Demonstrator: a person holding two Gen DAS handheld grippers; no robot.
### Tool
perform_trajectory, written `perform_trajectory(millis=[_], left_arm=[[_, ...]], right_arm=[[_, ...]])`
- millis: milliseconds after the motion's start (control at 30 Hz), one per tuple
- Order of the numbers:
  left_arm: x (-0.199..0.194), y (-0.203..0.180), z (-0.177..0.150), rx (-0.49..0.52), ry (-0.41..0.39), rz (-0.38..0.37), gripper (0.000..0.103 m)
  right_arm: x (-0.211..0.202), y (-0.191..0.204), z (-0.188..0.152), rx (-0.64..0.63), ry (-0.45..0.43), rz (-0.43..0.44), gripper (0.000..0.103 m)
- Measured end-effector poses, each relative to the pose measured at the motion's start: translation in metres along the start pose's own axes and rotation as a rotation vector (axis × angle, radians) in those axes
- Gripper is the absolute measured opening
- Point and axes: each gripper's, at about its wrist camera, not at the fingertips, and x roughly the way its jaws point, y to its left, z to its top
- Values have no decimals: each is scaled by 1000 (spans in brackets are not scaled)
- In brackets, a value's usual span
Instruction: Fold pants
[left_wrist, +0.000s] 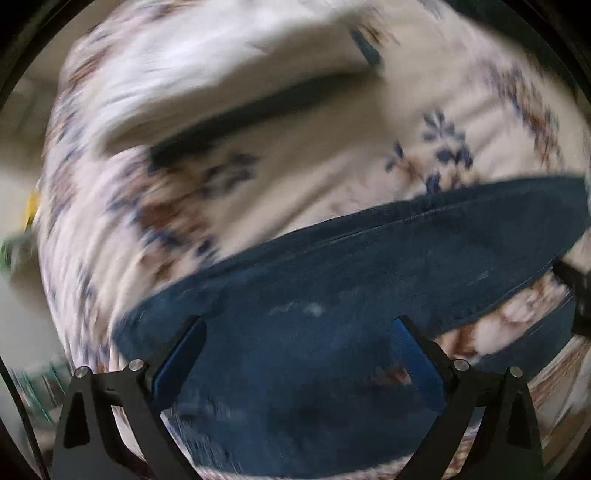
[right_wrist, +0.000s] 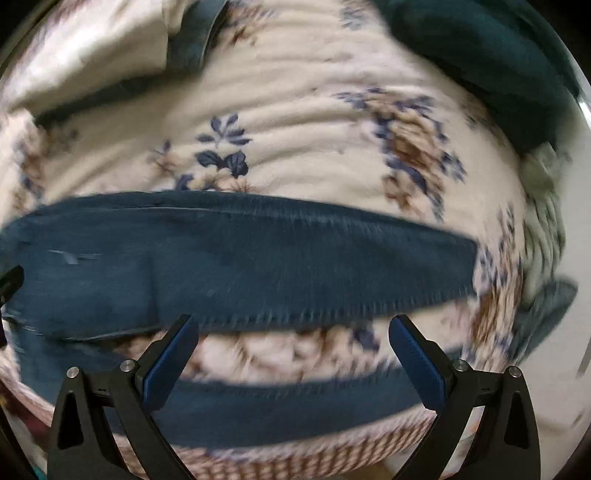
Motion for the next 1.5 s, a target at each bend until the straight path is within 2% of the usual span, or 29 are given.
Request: perform_trajectory(millis=[67,233,300,400,467,533,567,633,667,733,800,833,967,1067,1200,1267,1367,1500], left_arm=[[35,-10,21,75,47,-5,101],[93,-17,43,190,129,6,100],[102,-16,46,220,140,-9,100],[98,-17,47,278,129,-12,99],[95,-18,49,295,123,-27,87],[91,-22,50,322,117,-31,72],[89,-25,50,342,112,-31,68],[88,-29,51,348,105,-34,47],[85,-30,50,346,99,-37,42],[76,-27,49,330,76,-27,25],[64,-18,44,283,60,-45,18],[59,-14,43,255,56,-60,16],[20,6,17,100,26,-153,12],[-5,6,-22,28,13,-186,11],[-26,2,-82,-93,33,-248,10],[-35,-6,-126,-166,55,-293,10],[-14,-27,-196,-293,130,-370,10],[28,-54,-234,-388,196,-381,10]], right_arm=[[33,13,25,-76,39,-19,103],[109,47,73,-310,135,-80,103],[133,57,84,-398,176,-75,103],[146,64,92,-476,201,-45,103],[149,63,97,-502,213,-20,101],[150,62,101,-517,219,22,89],[149,63,102,-527,219,50,84],[145,67,102,-550,209,78,61],[143,69,101,-557,202,92,53],[140,70,99,-550,197,122,25],[137,67,95,-530,190,142,13],[134,63,93,-508,181,156,12],[120,46,69,-420,135,226,10],[105,34,50,-375,107,257,10],[86,27,-1,-335,87,303,10],[73,31,-47,-335,84,308,10],[73,30,-109,-314,105,315,10],[99,38,-173,-271,173,315,10]])
